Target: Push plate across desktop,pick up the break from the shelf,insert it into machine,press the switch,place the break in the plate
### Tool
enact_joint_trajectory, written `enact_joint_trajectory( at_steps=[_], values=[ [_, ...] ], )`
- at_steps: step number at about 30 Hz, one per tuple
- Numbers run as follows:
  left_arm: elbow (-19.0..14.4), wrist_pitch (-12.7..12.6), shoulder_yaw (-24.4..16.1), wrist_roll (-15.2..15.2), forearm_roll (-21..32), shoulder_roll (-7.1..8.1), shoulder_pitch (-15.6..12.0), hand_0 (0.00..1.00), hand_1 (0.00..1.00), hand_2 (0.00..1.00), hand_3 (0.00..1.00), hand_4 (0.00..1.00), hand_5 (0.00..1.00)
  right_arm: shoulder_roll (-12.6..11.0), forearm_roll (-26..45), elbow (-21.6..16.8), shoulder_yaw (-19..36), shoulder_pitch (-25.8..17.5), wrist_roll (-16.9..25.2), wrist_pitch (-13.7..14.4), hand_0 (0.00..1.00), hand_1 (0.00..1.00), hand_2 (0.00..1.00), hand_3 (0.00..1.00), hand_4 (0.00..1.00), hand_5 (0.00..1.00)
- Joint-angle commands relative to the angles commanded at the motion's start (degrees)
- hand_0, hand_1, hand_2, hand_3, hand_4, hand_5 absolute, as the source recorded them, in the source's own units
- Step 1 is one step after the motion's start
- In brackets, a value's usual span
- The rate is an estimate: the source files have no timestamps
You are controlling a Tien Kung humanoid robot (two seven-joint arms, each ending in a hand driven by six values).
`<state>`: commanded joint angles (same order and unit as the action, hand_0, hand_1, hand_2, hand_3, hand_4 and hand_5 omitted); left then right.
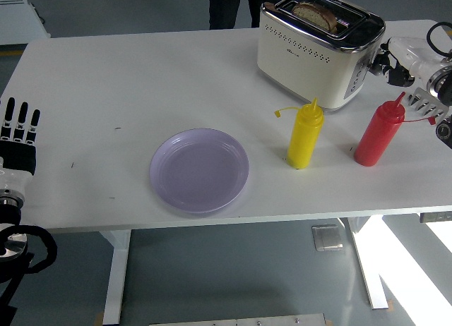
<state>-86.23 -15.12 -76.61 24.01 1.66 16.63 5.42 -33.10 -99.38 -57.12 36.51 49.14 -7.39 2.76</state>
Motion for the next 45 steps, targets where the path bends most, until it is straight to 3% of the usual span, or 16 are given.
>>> enact_joint_trajectory(
  at_steps=[26,37,45],
  values=[
    [0.05,-0.08,0.18,0.25,0.12,-0.05,-0.06,0.748,0.683,0.642,0.627,0.688,0.899,0.69,0.70,1.06,-1.52,-0.72,0.90,1.42,0.437,0.325,0.597,0.492,0.103,0.002],
    [0.01,-0.04,0.32,0.28,0.15,-0.15,-0.25,0.748,0.683,0.641,0.626,0.687,0.901,-0.94,-5.20,-2.75,6.41,-1.12,-1.10,-0.50,0.441,0.328,0.596,0.495,0.103,0.002],
    [-0.03,-0.02,0.35,0.23,0.13,-0.21,-0.46,0.748,0.683,0.641,0.626,0.685,0.902,-2.47,-12.18,-8.69,16.29,-2.83,-5.26,-5.74,0.440,0.332,0.596,0.498,0.115,0.002]
  ],
)
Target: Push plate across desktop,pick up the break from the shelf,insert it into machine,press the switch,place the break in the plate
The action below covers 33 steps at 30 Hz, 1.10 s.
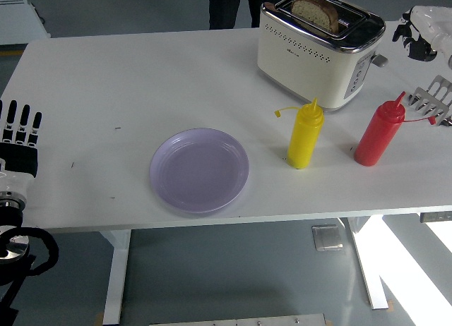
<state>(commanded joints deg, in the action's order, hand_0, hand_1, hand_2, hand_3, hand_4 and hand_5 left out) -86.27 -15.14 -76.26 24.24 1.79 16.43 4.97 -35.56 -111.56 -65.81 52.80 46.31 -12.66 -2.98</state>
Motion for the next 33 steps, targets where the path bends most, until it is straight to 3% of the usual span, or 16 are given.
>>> enact_joint_trajectory(
  at_steps=[1,4,6,7,12,13,22,30,31,33],
  values=[
    [-0.01,0.00,-0.01,0.00,0.00,-0.01,-0.03,0.748,0.683,0.641,0.626,0.685,0.904,-0.20,-0.54,-0.99,1.25,-0.29,-0.38,-0.36,0.453,0.402,0.606,0.505,0.207,0.002],
    [-0.01,0.00,-0.02,0.00,0.02,-0.03,-0.08,0.748,0.683,0.641,0.626,0.685,0.904,-0.61,-0.79,-3.54,5.12,-0.84,-0.69,-0.23,0.453,0.402,0.606,0.505,0.207,0.002],
    [0.05,0.00,0.00,-0.01,0.05,-0.05,-0.09,0.748,0.683,0.641,0.626,0.685,0.904,-0.75,0.83,-5.06,7.59,-1.00,0.04,1.44,0.453,0.402,0.606,0.505,0.207,0.002],
    [0.09,0.02,0.02,-0.02,0.06,-0.05,-0.06,0.749,0.684,0.642,0.626,0.685,0.904,-0.68,1.87,-5.67,8.40,-0.95,0.75,2.46,0.512,0.559,0.643,0.570,0.356,0.002],
    [0.23,0.10,0.17,-0.07,0.19,-0.12,0.06,0.749,0.684,0.642,0.626,0.685,0.904,0.65,7.54,-6.98,8.81,-0.02,4.12,7.62,0.512,0.559,0.643,0.570,0.356,0.002],
    [0.25,0.10,0.20,-0.07,0.20,-0.13,0.09,0.750,0.684,0.642,0.626,0.685,0.906,1.07,8.43,-6.88,8.38,0.37,4.57,8.34,0.691,0.655,0.673,0.635,0.630,0.002],
    [0.36,0.10,0.35,-0.05,0.26,-0.11,0.21,0.752,0.686,0.645,0.627,0.686,0.907,4.72,12.84,-4.09,0.79,6.28,5.51,10.16,0.742,0.686,0.686,0.658,0.649,0.005],
    [0.56,0.12,0.92,-0.04,0.33,-0.03,0.45,0.752,0.688,0.645,0.630,0.687,0.908,9.52,16.62,2.73,-6.71,13.61,4.53,10.32,0.731,0.679,0.687,0.662,0.672,0.023],
    [0.61,0.12,0.98,-0.04,0.35,-0.02,0.46,0.752,0.689,0.646,0.630,0.689,0.912,10.25,17.45,3.96,-7.59,14.66,4.22,10.34,0.696,0.667,0.690,0.667,0.720,0.085],
    [0.69,0.12,1.02,-0.02,0.37,0.01,0.45,0.752,0.689,0.646,0.630,0.689,0.912,11.36,19.20,5.88,-8.96,16.24,3.71,10.42,0.696,0.667,0.690,0.667,0.720,0.085]
  ],
)
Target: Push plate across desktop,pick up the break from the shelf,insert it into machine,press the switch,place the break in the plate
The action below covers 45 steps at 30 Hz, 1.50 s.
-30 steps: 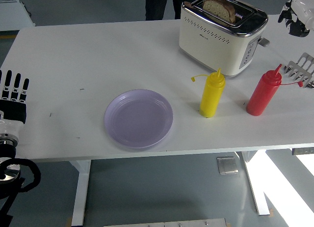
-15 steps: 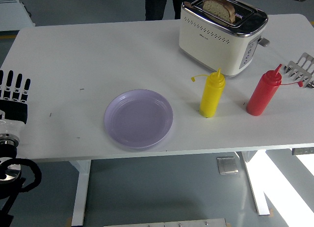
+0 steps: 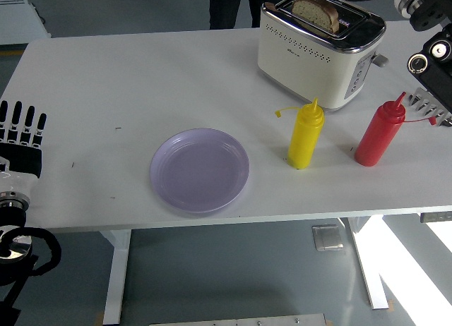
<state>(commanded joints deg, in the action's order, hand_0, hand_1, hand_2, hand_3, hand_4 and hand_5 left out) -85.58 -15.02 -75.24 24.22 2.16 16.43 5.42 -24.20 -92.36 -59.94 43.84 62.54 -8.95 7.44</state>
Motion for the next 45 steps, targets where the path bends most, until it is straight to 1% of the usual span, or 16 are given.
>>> enact_joint_trajectory(
  at_steps=[2,3,4,9,10,13,22,31,39,40,45],
  values=[
    [0.04,0.00,0.04,0.02,0.00,0.03,0.03,0.752,0.689,0.646,0.630,0.689,0.912,1.06,1.61,1.92,-1.29,1.44,-0.39,0.15,0.696,0.667,0.690,0.667,0.720,0.085],
    [0.07,0.01,0.12,0.02,0.00,0.06,0.09,0.752,0.689,0.646,0.630,0.689,0.912,2.00,2.71,3.67,-2.42,2.60,-0.74,0.17,0.696,0.667,0.690,0.667,0.720,0.085],
    [0.08,0.01,0.16,0.02,0.00,0.08,0.12,0.753,0.690,0.647,0.631,0.688,0.911,2.41,3.11,4.53,-2.91,3.09,-0.87,0.18,0.701,0.666,0.696,0.672,0.748,0.140],
    [0.19,0.01,0.33,0.03,0.01,0.16,0.24,0.753,0.690,0.647,0.631,0.688,0.911,4.99,6.08,9.94,-6.22,5.73,-2.02,-0.13,0.701,0.666,0.696,0.672,0.748,0.140],
    [0.22,0.01,0.34,0.04,0.01,0.17,0.25,0.754,0.691,0.648,0.631,0.687,0.912,5.52,6.85,11.11,-6.73,6.09,-2.29,-0.18,0.696,0.674,0.702,0.681,0.748,0.162],
    [0.26,0.01,0.40,0.06,0.00,0.20,0.28,0.754,0.691,0.648,0.631,0.687,0.912,6.62,8.53,13.40,-7.55,6.70,-2.81,-0.14,0.696,0.674,0.702,0.681,0.748,0.162],
    [0.41,0.00,0.58,0.11,0.00,0.20,0.38,0.754,0.690,0.649,0.630,0.684,0.908,9.29,10.27,16.62,-9.21,7.12,-3.73,0.50,0.686,0.674,0.705,0.687,0.745,0.167],
    [0.58,0.06,0.96,0.18,0.08,0.16,0.43,0.754,0.690,0.647,0.630,0.683,0.908,11.62,9.13,20.51,-12.10,6.92,-3.48,1.12,0.678,0.674,0.705,0.688,0.741,0.161],
    [0.58,0.15,1.09,0.28,0.13,0.12,0.34,0.754,0.690,0.646,0.628,0.682,0.907,12.59,7.37,22.66,-13.46,6.59,-3.10,2.23,0.664,0.666,0.702,0.687,0.730,0.175],
    [0.56,0.16,1.11,0.29,0.13,0.11,0.32,0.753,0.689,0.645,0.624,0.679,0.902,12.64,7.34,22.80,-13.60,6.53,-3.06,2.42,0.581,0.606,0.683,0.681,0.581,0.065],
    [0.58,0.18,1.17,0.39,0.16,0.05,0.22,0.753,0.689,0.645,0.624,0.679,0.902,12.79,6.99,22.96,-14.05,6.29,-2.86,4.23,0.581,0.606,0.683,0.681,0.581,0.065]
  ],
)
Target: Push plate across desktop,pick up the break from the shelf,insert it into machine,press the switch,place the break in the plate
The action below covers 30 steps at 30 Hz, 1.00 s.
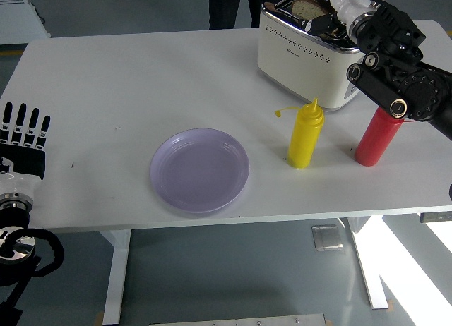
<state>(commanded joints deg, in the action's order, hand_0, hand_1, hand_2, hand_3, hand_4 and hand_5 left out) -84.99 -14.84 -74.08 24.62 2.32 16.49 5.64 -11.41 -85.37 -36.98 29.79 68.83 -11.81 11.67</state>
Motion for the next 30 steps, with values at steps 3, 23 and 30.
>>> enact_joint_trajectory(
  at_steps=[3,23,30],
  values=[
    [0.00,0.02,0.11,0.04,0.00,-0.03,-0.05,0.752,0.685,0.643,0.622,0.677,0.900,0.08,-0.41,-0.16,-0.26,-0.03,-0.09,1.43,0.506,0.537,0.590,0.596,0.423,0.002],
    [0.23,0.09,0.13,0.15,0.05,-0.07,0.02,0.748,0.680,0.637,0.616,0.676,0.899,0.33,-2.05,-1.31,-2.04,-0.07,-0.71,4.97,0.414,0.464,0.490,0.548,0.252,0.002],
    [0.27,0.11,0.03,0.27,0.12,-0.10,0.07,0.747,0.679,0.636,0.616,0.677,0.898,-0.19,-3.11,-2.10,-0.59,0.46,-1.07,7.97,0.387,0.453,0.485,0.544,0.248,0.002]
  ],
)
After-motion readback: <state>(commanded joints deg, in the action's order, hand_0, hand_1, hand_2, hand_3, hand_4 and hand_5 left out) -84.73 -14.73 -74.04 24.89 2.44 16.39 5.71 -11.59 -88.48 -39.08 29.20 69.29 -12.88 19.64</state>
